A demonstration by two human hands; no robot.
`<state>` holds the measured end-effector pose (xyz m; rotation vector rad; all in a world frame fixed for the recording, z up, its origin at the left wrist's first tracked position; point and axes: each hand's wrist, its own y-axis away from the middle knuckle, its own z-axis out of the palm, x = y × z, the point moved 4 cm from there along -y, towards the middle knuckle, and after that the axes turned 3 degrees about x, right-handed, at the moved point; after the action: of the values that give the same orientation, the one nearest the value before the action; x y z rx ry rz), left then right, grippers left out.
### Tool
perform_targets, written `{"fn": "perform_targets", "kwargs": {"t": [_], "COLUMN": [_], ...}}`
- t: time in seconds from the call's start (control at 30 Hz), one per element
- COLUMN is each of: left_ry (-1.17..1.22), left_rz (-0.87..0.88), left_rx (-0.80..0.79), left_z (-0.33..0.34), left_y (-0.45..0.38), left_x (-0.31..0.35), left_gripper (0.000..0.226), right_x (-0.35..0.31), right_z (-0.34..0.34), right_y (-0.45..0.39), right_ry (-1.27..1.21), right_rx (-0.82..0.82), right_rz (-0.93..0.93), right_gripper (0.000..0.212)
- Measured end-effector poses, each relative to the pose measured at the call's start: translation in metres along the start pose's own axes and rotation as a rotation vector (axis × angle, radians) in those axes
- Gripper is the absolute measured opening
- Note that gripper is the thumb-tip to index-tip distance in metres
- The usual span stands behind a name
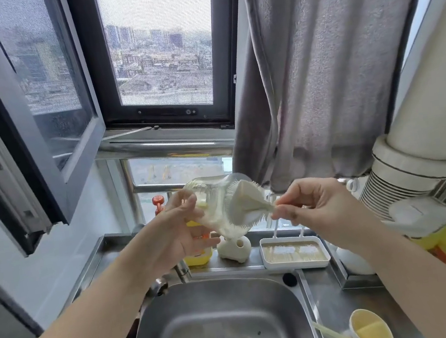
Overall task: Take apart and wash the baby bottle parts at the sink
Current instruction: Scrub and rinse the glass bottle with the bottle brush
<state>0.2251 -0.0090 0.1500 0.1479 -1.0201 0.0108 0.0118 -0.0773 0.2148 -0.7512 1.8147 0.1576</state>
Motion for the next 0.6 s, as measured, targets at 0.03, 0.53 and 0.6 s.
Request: {"fn": "perform_targets", "kwargs": {"t": [0.03,0.53,0.6], "left_ry": [0.01,0.049,0.031], "left_rz": [0.013,0.02,0.031], "left_rx": [0.001,0.087,0.046], "left_z": [0.002,-0.008,-0.004], "left_y": [0.0,-0.009,-0.01], "left_x": [0.001,0.004,0.003], "left_gripper": [0.046,0.092,0.074], "right_x": [0.001,0.005,0.001], "right_z": [0.001,-0.008,-0.005], "right_y": [0.0,-0.002,-0.005], "right_ry": [0.006,-0.036,-0.077], "right_rx": [0.001,0.091,0.093], "right_rz": [0.002,-0.021,-0.042], "right_gripper": [0.023,0.018,0.017]}}
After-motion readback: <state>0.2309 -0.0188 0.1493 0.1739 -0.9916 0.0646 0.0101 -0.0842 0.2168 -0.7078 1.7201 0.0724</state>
